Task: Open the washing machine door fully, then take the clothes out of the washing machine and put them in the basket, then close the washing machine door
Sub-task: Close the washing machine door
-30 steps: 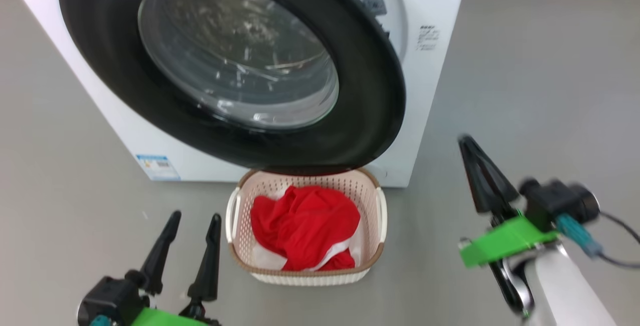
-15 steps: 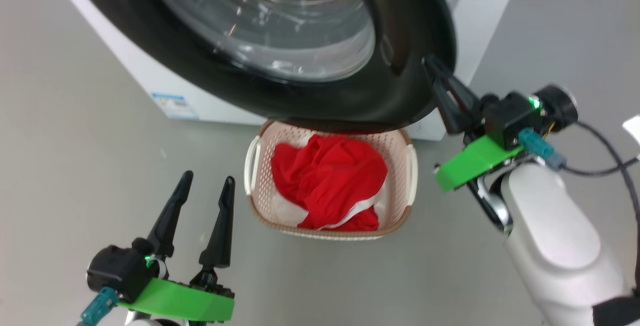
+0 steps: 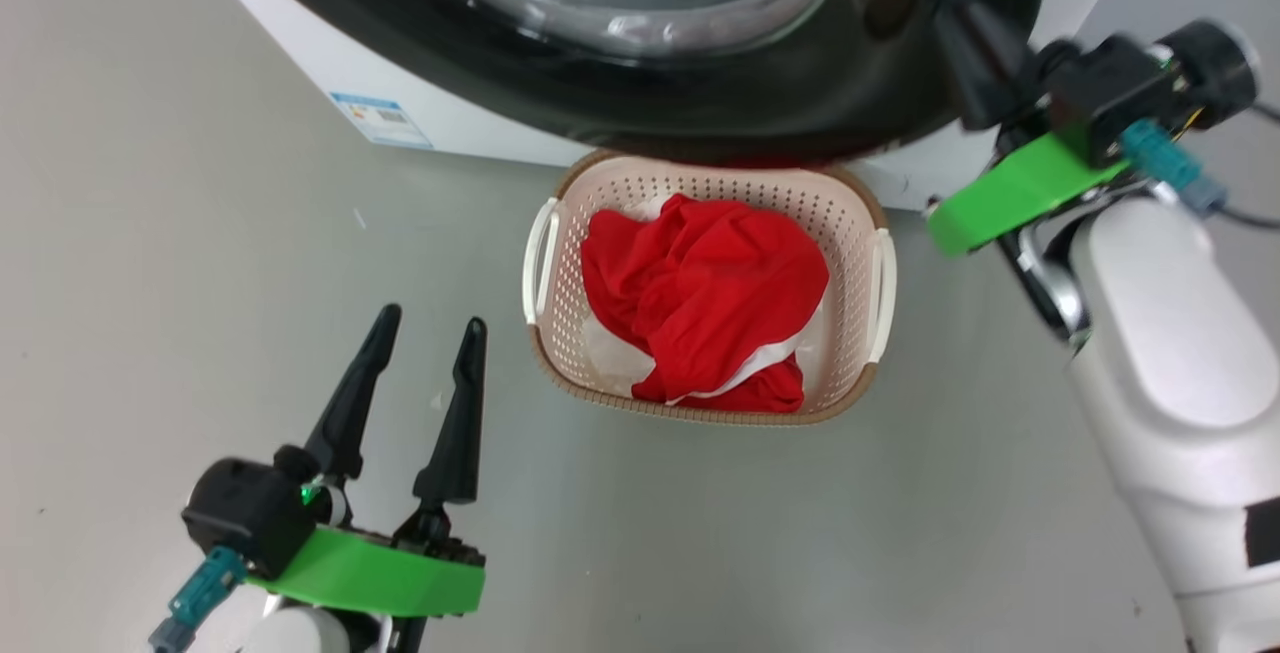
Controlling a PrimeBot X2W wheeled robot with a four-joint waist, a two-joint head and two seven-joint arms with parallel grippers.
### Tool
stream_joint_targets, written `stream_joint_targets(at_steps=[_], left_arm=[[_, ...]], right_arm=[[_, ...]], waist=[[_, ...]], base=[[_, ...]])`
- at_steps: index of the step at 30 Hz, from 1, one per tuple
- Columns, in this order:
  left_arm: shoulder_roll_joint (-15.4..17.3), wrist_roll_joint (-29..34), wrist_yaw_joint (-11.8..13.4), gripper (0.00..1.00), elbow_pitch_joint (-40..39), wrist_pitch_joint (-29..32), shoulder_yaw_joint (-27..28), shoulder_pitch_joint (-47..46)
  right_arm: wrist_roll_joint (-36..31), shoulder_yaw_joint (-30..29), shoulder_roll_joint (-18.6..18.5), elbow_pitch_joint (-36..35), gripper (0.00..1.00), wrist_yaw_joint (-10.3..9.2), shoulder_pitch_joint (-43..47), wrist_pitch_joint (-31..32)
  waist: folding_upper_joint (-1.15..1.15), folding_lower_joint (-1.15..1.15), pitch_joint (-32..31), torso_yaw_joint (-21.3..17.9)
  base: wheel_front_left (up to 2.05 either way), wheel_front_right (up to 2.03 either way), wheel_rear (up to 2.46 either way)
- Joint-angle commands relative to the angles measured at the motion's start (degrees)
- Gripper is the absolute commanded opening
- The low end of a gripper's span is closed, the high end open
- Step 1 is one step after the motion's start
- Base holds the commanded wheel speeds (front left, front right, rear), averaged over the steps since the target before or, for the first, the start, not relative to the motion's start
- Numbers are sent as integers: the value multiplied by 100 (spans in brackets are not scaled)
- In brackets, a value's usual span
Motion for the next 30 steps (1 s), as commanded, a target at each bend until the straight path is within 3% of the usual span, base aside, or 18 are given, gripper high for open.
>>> stream_joint_targets(at_steps=[1, 14, 30], left_arm=[[55, -5, -32, 100, -161, -52, 151, -168], [35, -59, -33, 100, -52, -52, -14, -410], [27, -77, -33, 100, 122, -52, 20, -485]], right_arm=[[-37, -43, 6, -88, 0, 10, -179, -34], [-286, -460, -257, 266, 0, 10, -928, -34], [-384, -608, -73, 146, 0, 10, -765, -34]], waist=[[0, 0, 105, 55], [0, 0, 408, 114], [0, 0, 267, -30]], base=[[0, 0, 0], [0, 0, 0], [0, 0, 0]])
